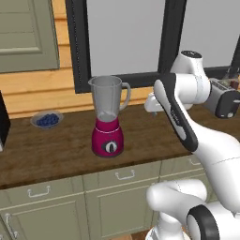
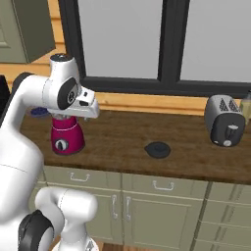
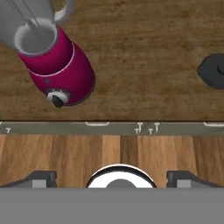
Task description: Close the lid blender by securely placing the lid on top.
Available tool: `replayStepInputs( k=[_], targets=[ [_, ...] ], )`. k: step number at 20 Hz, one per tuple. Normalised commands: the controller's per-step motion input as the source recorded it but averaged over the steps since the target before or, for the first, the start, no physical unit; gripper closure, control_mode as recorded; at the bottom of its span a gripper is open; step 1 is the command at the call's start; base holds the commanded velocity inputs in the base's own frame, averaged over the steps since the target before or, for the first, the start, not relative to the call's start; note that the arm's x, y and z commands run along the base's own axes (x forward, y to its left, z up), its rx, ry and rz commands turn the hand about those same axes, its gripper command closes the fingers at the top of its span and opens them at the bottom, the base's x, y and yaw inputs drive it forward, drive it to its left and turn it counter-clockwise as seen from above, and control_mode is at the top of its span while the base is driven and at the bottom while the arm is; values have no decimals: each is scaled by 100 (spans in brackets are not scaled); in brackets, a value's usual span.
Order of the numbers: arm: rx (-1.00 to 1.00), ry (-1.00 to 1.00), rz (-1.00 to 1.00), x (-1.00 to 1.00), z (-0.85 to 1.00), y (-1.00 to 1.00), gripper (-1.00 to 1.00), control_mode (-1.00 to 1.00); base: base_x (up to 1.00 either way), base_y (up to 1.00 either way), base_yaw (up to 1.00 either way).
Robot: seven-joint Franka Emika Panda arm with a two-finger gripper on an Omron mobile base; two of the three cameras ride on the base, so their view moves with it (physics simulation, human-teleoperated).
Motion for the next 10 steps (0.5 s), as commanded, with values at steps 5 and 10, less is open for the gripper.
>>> replayStepInputs(
  k=[5, 10],
  targets=[
    [0, 0, 0, 0, 0, 0, -100, 100, 30, -50, 2],
    [0, 0, 0, 0, 0, 0, -100, 100, 31, -49, 9]
  ],
)
